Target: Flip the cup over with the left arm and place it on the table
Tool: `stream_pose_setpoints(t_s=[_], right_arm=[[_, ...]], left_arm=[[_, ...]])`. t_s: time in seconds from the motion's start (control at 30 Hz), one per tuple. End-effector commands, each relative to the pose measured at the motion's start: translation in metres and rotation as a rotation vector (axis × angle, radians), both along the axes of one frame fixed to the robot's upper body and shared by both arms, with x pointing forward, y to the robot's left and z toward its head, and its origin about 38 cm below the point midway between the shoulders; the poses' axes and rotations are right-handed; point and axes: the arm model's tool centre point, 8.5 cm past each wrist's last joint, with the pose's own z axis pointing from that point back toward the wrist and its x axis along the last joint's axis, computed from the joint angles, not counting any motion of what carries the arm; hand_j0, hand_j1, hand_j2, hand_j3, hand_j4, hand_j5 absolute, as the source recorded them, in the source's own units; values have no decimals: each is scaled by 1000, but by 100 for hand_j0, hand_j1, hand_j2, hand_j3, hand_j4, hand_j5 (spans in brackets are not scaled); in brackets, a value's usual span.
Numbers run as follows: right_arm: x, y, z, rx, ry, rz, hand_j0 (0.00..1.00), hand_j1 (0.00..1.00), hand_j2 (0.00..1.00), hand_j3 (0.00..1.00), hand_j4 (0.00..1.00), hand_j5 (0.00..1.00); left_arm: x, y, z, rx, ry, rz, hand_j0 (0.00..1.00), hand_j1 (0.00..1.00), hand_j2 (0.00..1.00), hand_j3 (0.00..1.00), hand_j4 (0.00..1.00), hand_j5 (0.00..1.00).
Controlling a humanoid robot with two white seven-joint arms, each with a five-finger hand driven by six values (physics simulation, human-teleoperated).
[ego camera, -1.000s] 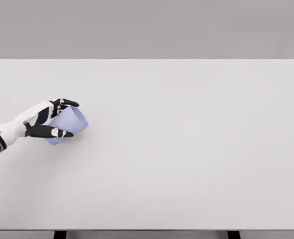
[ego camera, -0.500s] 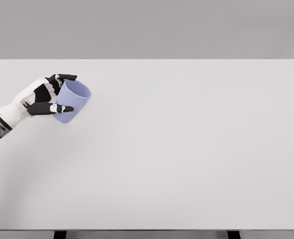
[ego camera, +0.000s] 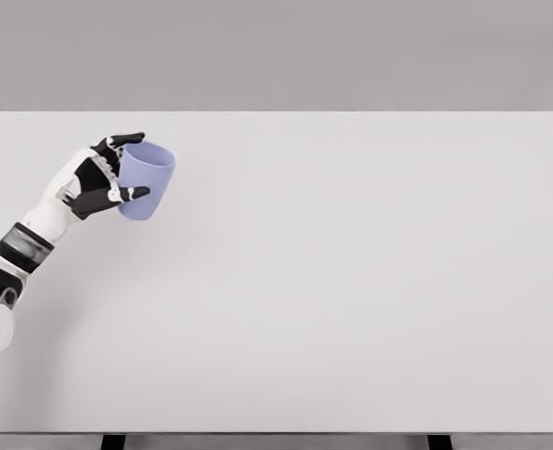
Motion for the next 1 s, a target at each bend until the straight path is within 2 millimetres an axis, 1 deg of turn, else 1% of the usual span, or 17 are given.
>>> stream_pose_setpoints(t_s=[0.0,0.07,0.13,0.2,0.27,0.37,0.4,0.43,0.53,0.57,0.6,0.67,0.7,0.83,0.97], right_arm=[[1,0,0,0,-1,-1,100,100,100,100,100,100],[1,0,0,0,-1,0,100,100,100,100,100,100],[1,0,0,0,-1,-1,100,100,100,100,100,100],[0,0,0,0,-1,0,100,100,100,100,100,100],[0,0,0,0,0,0,100,100,100,100,100,100],[0,0,0,0,0,-1,100,100,100,100,100,100],[0,0,0,0,-1,-1,100,100,100,100,100,100],[1,0,0,0,-1,-1,100,100,100,100,100,100],[0,0,0,0,-1,0,100,100,100,100,100,100],[1,0,0,0,-1,-1,100,100,100,100,100,100],[0,0,0,0,0,-1,100,100,100,100,100,100],[0,0,0,0,0,-1,100,100,100,100,100,100],[0,0,0,0,0,0,100,100,100,100,100,100],[0,0,0,0,-1,-1,100,100,100,100,100,100],[0,0,0,0,0,0,100,100,100,100,100,100]], left_arm=[[0,-9,0,-12,-48,-2,67,67,67,67,67,67],[-4,-12,-5,-3,-55,-4,67,67,67,67,67,67],[-6,-13,-6,-8,-65,-3,68,68,68,68,68,68],[-10,-16,-13,-17,-54,-1,68,68,68,68,68,68],[-11,-17,-14,-18,-59,-2,68,68,68,68,68,68],[-20,-14,-22,-17,-71,6,69,69,69,69,69,69],[-21,-13,-24,-17,-67,10,72,72,72,72,72,72],[-27,-12,-29,-20,-63,15,72,72,72,72,72,72],[-32,-11,-31,-24,-83,21,72,72,72,72,72,72],[-32,-11,-30,-25,-87,21,73,73,73,73,73,73],[-32,-11,-29,-24,-91,22,79,79,79,79,79,79],[-32,-9,-26,-22,-118,28,96,96,96,96,96,96],[-32,-9,-26,-21,-120,28,100,100,100,100,100,100],[-33,-8,-26,-19,-120,29,100,100,100,100,100,100],[-32,-3,-24,-13,-122,35,100,100,100,100,100,100]])
